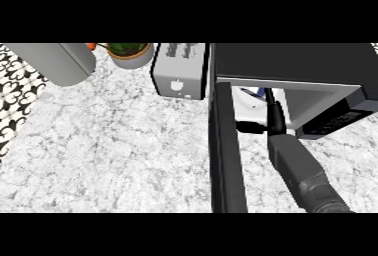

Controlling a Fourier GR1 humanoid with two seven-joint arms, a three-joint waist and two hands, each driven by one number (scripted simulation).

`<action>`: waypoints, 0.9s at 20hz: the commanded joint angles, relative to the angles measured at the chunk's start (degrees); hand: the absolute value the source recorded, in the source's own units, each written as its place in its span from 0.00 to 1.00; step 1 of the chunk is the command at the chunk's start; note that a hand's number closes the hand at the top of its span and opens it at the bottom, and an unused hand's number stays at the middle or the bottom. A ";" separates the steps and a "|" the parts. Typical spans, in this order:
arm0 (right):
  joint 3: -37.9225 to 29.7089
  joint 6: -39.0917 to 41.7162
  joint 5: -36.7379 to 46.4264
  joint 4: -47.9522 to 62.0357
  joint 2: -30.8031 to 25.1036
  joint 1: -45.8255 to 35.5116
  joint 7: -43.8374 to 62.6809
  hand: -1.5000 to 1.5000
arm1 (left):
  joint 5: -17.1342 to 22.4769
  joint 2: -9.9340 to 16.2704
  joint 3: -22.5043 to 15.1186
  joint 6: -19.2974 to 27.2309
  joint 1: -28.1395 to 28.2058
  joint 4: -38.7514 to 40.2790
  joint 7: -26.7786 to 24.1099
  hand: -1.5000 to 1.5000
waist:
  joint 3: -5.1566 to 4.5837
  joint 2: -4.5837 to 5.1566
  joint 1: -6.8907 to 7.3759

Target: Pick up the milk, place it into the microwave and close the microwave

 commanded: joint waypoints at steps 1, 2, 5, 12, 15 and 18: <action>-0.94 6.91 -1.04 0.86 -1.83 4.38 -4.64 0.00 | -0.85 -0.50 -0.80 1.25 1.25 -1.40 0.44 0.00 | 0.15 0.03 -0.82; -1.31 5.45 -1.46 0.69 0.08 4.61 -5.03 0.00 | -0.56 0.41 -1.19 1.97 0.84 -4.62 4.13 0.00 | 0.16 -0.07 -1.31; -1.08 6.22 -1.47 -0.09 1.22 7.36 -8.13 0.00 | 0.31 1.15 0.55 0.13 2.55 -1.45 1.04 0.00 | 0.05 -0.53 -1.79; 0.41 17.25 -1.88 -3.38 -0.94 14.16 -10.30 0.00 | -2.06 0.84 -2.00 2.29 4.27 -4.12 3.59 0.00 | -0.04 -1.20 -3.41; 2.59 19.81 -0.90 -5.21 0.26 16.52 -9.91 0.00 | -4.70 -0.75 -4.68 2.47 0.69 0.18 4.72 0.00 | -0.10 -1.39 -4.12; 4.06 22.16 -0.69 -8.49 -1.04 22.63 -10.85 0.00 | -6.07 -0.39 -4.09 2.36 0.34 2.22 3.13 0.00 | -0.17 -1.64 -4.72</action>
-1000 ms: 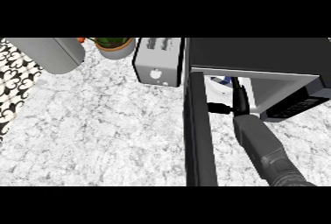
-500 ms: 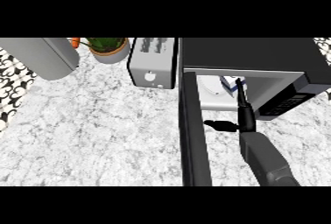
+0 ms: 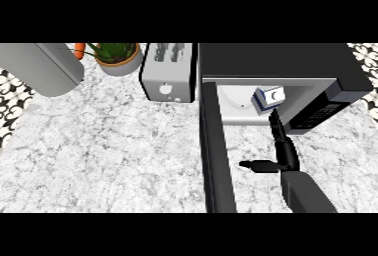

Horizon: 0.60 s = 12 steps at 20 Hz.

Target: Pick up the milk, place it into the microwave and close the microwave

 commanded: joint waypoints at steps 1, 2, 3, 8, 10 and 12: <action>1.12 5.53 -0.12 -2.60 -2.44 6.96 -4.56 0.00 | -2.23 0.29 -2.81 1.47 -0.24 -3.32 4.16 0.00 | 0.21 0.26 -0.53; 1.04 5.70 -0.82 -4.24 -2.03 7.99 -3.89 0.00 | -1.73 -0.40 -1.90 1.22 -2.10 -0.73 3.88 0.00 | 0.19 0.25 -0.53; 0.22 9.17 -2.05 -6.04 -5.34 8.62 -3.45 0.00 | -0.76 0.35 -0.94 1.10 -0.63 -1.98 3.43 0.00 | 0.18 0.18 -0.62; -0.09 10.10 -3.99 -11.67 -6.63 15.08 -3.90 0.00 | -2.27 -0.61 -4.17 -1.07 -7.77 1.82 7.83 0.00 | 0.18 0.28 -0.91; 0.78 12.18 -4.18 -16.11 -8.66 18.55 -2.91 1.00 | -4.24 -0.38 -6.31 -1.52 -9.47 1.60 9.66 0.00 | 0.12 0.10 -1.69; 0.68 13.59 -5.16 -18.36 -9.22 22.34 -3.34 1.00 | -6.42 -0.04 -6.21 -1.92 -12.20 5.45 10.12 0.00 | 0.13 0.16 -1.62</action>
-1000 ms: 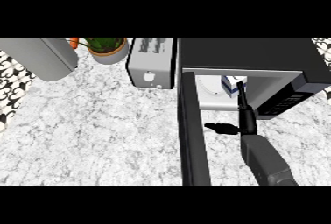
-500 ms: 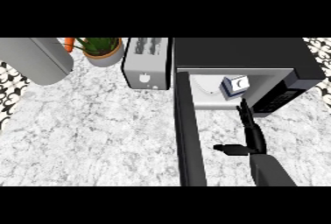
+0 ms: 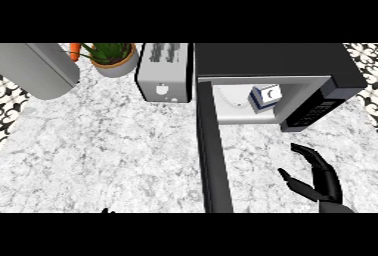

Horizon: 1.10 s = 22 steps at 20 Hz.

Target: Pick up the milk, place it into the microwave and close the microwave

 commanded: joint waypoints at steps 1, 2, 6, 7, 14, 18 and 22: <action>-0.37 5.15 -1.90 -5.58 -3.07 5.97 -3.28 1.00 | -4.45 -2.96 -4.30 1.24 -6.35 3.76 5.70 0.00 | 0.03 0.13 -0.25; -0.65 6.02 -2.54 -4.42 -3.00 6.06 -2.09 1.00 | -4.97 -3.42 -4.42 -0.10 -9.32 6.55 5.88 0.00 | 0.06 0.24 0.09; -3.04 9.37 -6.58 -8.79 -6.75 10.17 -0.03 0.00 | -11.23 -4.69 -6.73 2.45 -12.80 5.21 8.62 1.00 | 0.08 0.19 0.30; -2.53 9.59 -7.42 -12.00 -5.87 11.71 1.98 0.00 | -11.93 -4.89 -6.79 2.05 -13.54 8.49 8.02 1.00 | 0.04 0.15 0.30; -5.62 14.63 -11.96 -9.57 -10.19 15.59 -1.85 0.00 | -13.53 -14.15 -6.49 4.84 -23.32 15.99 14.88 1.00 | 0.12 0.33 0.68; -5.47 16.02 -13.04 -10.46 -11.90 16.77 -0.79 0.00 | -18.49 -20.00 -6.96 9.25 -28.99 22.65 16.19 1.00 | 0.12 0.31 0.69; -5.27 18.11 -14.11 -9.81 -13.37 17.26 -0.95 0.00 | -19.36 -17.97 -7.51 3.53 -35.29 26.05 22.02 1.00 | 0.16 0.34 0.12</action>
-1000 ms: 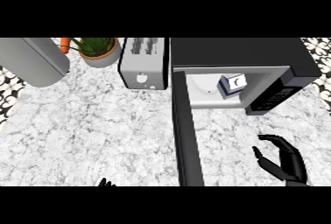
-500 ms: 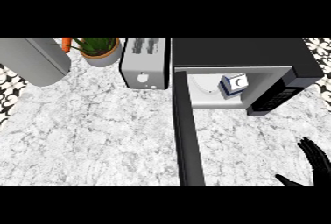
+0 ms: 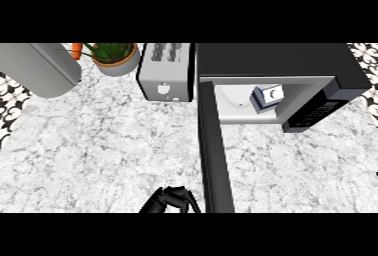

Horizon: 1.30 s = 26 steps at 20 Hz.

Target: Pick up the milk, place it into the microwave and close the microwave

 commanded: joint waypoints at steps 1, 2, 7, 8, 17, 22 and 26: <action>0.03 8.08 -1.21 1.85 -1.70 -1.41 -4.51 0.00 | -3.03 -0.14 -3.93 -4.39 -5.97 4.27 7.59 1.00 | 0.17 0.14 -0.41; -0.07 8.57 -1.93 -0.04 -2.04 0.36 -4.37 0.00 | -2.41 -0.51 -3.50 -6.13 -7.45 9.12 5.87 1.00 | 0.04 0.15 -1.09; 0.62 9.71 -3.26 -1.31 -2.15 1.31 -5.23 0.00 | -3.75 -5.46 -8.31 -10.00 -13.11 15.58 13.91 1.00 | 0.05 0.13 -1.51; 0.70 10.33 -3.49 -1.45 -3.44 0.68 -4.03 0.00 | -1.20 -5.50 -8.60 -11.42 -14.79 17.09 15.77 1.00 | 0.04 0.25 -1.68; 3.55 12.56 -4.96 -6.04 -4.64 -0.04 -3.57 0.00 | 8.05 -5.58 -21.59 2.01 -24.88 22.56 7.94 1.00 | -0.15 0.46 -3.49; 4.99 14.26 -6.51 -9.75 -5.50 1.83 -3.10 0.00 | 13.04 -5.55 -25.27 9.20 -26.68 21.88 5.19 1.00 | -0.18 0.45 -4.87; 7.28 12.42 -7.34 -13.73 -3.52 1.03 -0.44 0.00 | 18.29 -5.56 -25.54 12.76 -30.43 21.54 5.64 0.00 | -0.26 0.67 -6.36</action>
